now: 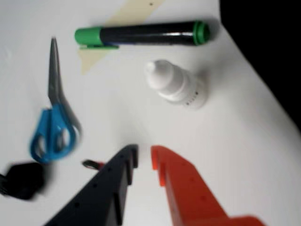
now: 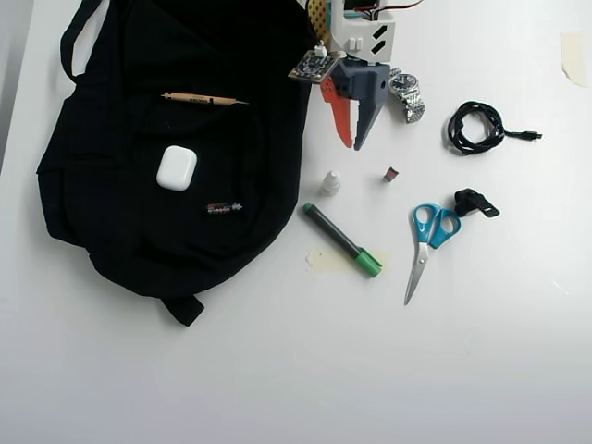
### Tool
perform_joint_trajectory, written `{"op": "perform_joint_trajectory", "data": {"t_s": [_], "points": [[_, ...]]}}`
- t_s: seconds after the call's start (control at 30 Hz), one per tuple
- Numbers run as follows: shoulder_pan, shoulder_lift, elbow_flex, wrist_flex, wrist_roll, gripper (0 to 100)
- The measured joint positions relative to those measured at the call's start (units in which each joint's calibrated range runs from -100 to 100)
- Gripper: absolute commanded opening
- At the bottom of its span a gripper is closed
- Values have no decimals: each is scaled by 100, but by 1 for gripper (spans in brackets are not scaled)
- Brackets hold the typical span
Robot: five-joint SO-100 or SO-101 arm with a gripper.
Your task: Put the usb stick into the black bag
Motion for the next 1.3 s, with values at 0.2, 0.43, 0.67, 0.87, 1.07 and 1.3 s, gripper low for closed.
{"op": "perform_joint_trajectory", "data": {"t_s": [0.2, 0.43, 0.67, 0.87, 1.07, 1.3], "points": [[-242, 0, 0, -51, 1636, 4], [-264, 0, 358, -187, 1709, 5], [-264, 0, 998, -1006, 1631, 5], [-264, 0, 1084, -1210, 1470, 5], [-154, 0, 1118, -1415, 1309, 5], [-88, -8, 1578, -2326, 1309, 5]]}}
